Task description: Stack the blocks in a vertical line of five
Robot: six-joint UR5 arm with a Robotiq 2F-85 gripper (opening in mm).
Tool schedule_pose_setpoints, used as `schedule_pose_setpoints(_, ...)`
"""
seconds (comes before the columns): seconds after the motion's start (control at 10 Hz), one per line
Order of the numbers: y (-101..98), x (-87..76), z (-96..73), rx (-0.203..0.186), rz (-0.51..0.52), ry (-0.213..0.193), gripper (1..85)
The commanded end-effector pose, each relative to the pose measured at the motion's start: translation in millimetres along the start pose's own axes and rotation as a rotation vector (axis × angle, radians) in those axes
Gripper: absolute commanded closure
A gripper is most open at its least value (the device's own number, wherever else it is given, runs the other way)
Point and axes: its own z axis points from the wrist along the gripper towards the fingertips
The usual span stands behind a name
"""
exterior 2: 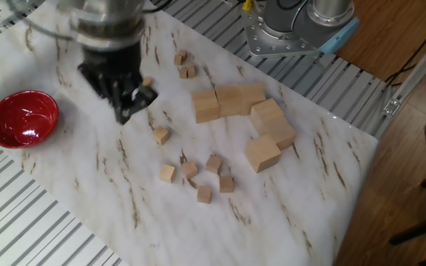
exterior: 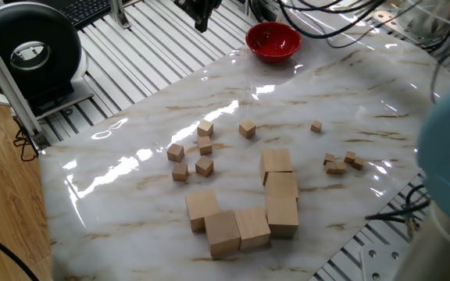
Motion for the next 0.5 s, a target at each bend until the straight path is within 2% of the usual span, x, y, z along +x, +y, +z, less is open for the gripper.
schedule_pose_setpoints(0.0,-19.6,-14.6,43.3,-0.012,-0.058,0.005,84.7)
schedule_pose_setpoints(0.1,-24.8,-11.1,58.5,-0.020,-0.066,0.014,84.7)
schedule_pose_setpoints(0.2,-18.7,9.7,72.5,-0.048,-0.038,0.052,84.7)
schedule_pose_setpoints(0.4,-16.5,47.1,96.9,-0.041,-0.041,0.017,84.7)
